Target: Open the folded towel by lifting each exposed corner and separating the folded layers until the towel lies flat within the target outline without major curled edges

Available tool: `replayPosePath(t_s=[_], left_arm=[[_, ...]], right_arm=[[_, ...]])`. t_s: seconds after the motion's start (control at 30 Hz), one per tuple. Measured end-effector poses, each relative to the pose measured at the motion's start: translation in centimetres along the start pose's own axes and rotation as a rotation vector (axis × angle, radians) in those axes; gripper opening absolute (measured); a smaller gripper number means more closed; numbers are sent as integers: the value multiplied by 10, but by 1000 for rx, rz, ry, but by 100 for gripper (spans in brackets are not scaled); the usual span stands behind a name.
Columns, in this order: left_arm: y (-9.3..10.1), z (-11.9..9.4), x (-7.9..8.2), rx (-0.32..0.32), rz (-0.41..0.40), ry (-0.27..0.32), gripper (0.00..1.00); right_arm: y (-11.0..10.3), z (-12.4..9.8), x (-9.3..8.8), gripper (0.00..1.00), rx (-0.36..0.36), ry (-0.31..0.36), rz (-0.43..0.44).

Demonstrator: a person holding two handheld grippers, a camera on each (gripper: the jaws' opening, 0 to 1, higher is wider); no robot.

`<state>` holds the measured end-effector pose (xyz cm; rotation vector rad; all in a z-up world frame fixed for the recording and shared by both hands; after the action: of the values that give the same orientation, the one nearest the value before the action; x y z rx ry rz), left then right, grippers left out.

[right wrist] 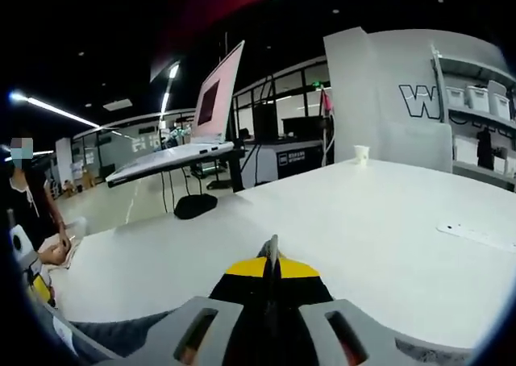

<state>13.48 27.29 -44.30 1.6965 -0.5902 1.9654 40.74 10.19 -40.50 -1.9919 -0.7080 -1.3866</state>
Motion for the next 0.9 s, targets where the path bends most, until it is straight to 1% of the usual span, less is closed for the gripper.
replayPosePath(t_s=[0.03,0.17,0.2,0.27,0.3,0.4,0.5,0.73,0.8,0.83,0.9], left_arm=[[-1,-1,0,12,-13,2,2],[1,-3,-1,5,10,-8,2],[0,-4,-1,8,8,-7,2],[-1,-7,0,16,-2,-4,2],[-1,-8,0,20,0,-6,2],[-2,-10,-2,30,14,-22,2],[-1,-11,-3,29,29,-35,2],[-2,-16,-1,26,33,-40,2],[-2,-17,-2,24,47,-50,2],[-2,-18,-3,24,54,-65,2],[-2,-18,-2,32,62,-68,2]], right_arm=[[0,0,1,0,-1,5,2],[2,1,4,0,2,18,23],[4,1,5,0,-8,23,35],[5,3,8,0,-4,32,48],[6,2,6,0,0,33,49],[7,3,8,0,-1,38,58],[4,6,9,0,17,46,77],[2,14,12,0,38,64,125],[2,16,13,0,30,71,143],[1,17,14,0,34,70,142],[1,19,15,0,29,74,141]])
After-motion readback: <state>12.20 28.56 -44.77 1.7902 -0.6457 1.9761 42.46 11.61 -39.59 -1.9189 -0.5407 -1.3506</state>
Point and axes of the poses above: the point that each gripper's makers call its tool centre point, and the gripper's own axes: z roughly forward along the fingers, y roughly to its right, x roughly out of its top, the point moved 9 cm from there along -z, roughly backward along the fingers, and after that the axes turned 6 degrees about z, right-handed, at the moved point
